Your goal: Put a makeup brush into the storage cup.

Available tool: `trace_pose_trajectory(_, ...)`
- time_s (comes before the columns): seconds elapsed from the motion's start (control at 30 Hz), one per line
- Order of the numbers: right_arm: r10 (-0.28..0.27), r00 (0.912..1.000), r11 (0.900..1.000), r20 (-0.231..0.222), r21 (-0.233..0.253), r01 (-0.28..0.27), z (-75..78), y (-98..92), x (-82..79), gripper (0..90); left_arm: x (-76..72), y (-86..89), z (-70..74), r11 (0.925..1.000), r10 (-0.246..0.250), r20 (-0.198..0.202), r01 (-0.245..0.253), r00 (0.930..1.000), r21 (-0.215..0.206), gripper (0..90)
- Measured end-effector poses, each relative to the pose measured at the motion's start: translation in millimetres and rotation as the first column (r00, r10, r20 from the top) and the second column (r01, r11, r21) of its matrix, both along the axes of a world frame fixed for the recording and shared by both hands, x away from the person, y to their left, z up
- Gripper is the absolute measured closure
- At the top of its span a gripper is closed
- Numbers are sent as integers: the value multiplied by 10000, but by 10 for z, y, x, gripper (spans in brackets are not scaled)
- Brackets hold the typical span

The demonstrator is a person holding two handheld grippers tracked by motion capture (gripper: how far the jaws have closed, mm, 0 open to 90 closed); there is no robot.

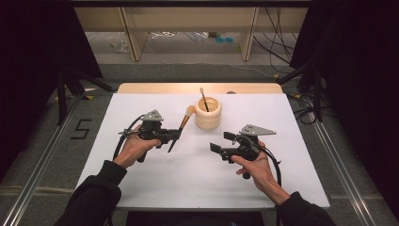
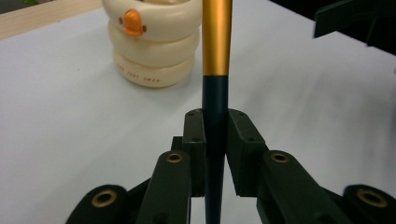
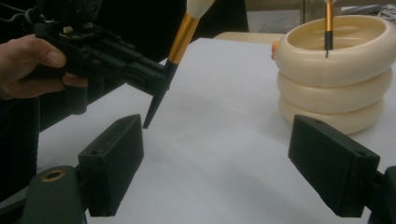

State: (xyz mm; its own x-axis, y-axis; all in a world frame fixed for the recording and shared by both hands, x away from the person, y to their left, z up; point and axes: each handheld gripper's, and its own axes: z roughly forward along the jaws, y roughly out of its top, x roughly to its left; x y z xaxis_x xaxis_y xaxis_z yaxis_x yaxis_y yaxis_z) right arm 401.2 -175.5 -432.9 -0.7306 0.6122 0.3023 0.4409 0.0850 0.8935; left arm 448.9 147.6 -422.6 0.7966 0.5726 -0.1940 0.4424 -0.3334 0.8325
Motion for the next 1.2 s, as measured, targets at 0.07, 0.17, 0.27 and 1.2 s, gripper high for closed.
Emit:
trace_pose_trajectory(0.07, 28, 10000, 10000, 1, 12, -28, 12, 51, 35, 190, -33, -30, 30, 9996, -51, 99, 53, 9999, -284, 786)
trace_pose_trajectory(0.17, 35, 10000, 9999, 91, 160, -37, 29, 101, 90, 193, -80, -70, 77, 9978, 5, 264, 12, 9997, -670, 786)
trace_pose_trajectory(0.27, -48, 9998, 9991, 177, 419, 41, 51, 128, 126, 206, -116, -90, 117, 9937, 98, 379, -55, 9992, -1116, 786)
trace_pose_trajectory(1.2, 610, 9925, 9893, 1060, 1254, -742, 287, 448, 291, 402, -293, -184, 70, 9689, 496, 616, -330, 9969, -2452, 785)
